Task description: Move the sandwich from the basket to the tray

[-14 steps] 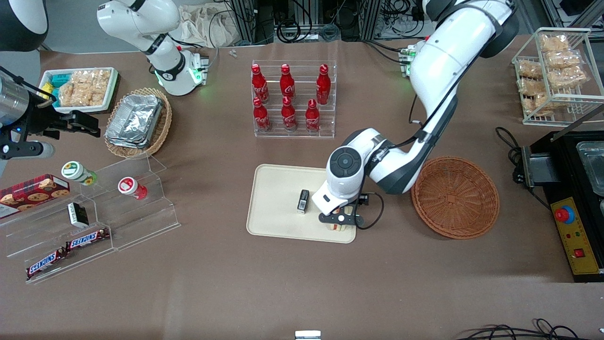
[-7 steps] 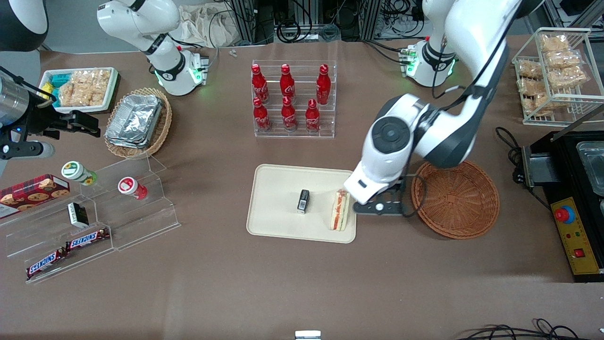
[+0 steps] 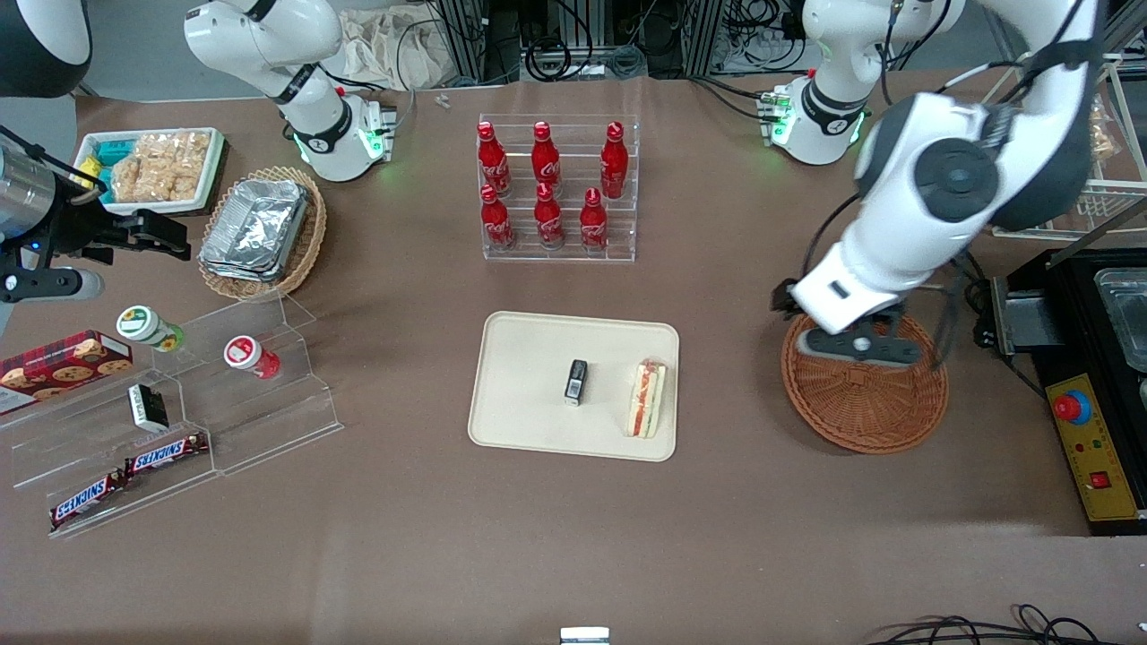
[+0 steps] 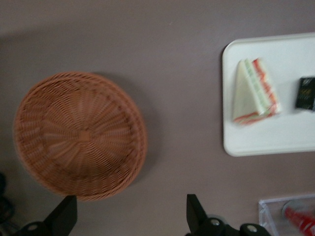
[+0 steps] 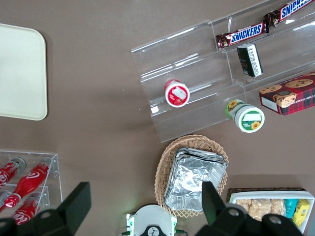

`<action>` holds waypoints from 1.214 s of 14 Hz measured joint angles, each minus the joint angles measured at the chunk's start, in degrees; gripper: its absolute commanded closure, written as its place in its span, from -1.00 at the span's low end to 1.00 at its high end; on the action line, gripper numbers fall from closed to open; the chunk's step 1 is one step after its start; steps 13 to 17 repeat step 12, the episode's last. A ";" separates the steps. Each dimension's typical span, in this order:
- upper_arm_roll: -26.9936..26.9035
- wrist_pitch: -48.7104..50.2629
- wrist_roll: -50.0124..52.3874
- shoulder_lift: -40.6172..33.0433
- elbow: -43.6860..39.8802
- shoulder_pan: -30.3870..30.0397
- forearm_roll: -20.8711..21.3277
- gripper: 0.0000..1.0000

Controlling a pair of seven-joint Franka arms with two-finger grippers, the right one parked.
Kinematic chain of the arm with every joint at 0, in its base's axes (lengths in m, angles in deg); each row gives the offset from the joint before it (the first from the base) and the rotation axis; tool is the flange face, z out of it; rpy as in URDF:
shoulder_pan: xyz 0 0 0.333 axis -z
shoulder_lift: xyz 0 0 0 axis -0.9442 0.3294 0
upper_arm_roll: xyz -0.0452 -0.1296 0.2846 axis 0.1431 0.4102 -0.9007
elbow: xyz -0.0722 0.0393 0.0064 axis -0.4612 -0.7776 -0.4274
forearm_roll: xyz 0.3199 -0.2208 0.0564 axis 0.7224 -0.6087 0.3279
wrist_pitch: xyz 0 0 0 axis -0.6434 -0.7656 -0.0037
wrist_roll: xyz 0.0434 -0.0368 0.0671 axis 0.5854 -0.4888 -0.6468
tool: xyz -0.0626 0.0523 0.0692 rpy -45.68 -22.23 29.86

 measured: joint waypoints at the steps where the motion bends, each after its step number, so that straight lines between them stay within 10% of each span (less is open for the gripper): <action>1: -0.13 1.60 -4.82 -1.20 0.43 -2.46 -0.29 -1.00; 7: -0.54 4.08 -21.63 -2.78 0.87 -13.15 -0.80 -1.00; 17: 0.13 9.30 -21.96 0.46 -6.99 -13.03 -0.94 -1.00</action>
